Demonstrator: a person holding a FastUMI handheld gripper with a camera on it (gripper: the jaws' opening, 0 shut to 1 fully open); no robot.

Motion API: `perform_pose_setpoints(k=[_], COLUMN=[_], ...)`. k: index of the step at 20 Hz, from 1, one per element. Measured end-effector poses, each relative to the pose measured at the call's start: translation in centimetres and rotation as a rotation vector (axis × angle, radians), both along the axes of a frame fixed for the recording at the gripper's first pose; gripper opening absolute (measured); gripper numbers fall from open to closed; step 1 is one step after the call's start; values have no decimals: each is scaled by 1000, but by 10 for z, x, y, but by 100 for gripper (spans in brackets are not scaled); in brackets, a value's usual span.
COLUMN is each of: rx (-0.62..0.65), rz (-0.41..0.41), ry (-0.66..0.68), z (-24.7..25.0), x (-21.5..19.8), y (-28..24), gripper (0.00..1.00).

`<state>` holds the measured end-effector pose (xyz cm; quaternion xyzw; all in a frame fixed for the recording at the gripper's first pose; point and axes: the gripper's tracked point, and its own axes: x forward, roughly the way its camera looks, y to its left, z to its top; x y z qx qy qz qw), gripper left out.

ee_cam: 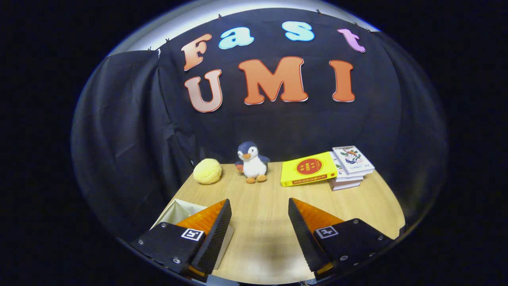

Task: Open the storage box then place both shoes into the box .Put the left shoe in first, then the right shoe, with the right side of both shoes facing outward in a uniform manner.

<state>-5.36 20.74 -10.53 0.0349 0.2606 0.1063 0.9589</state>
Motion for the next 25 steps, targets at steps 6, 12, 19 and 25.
perform_pose_setpoints(k=[6, 12, 19, 25], rx=[-30, -27, -9, 7], rz=[-66, -100, -120, -115], ry=[-234, -367, -420, -471], z=[54, 80, 89, 111], x=[22, 25, 28, 31], y=[-88, -146, -183, -185], gripper=[90, 90, 90, 90])
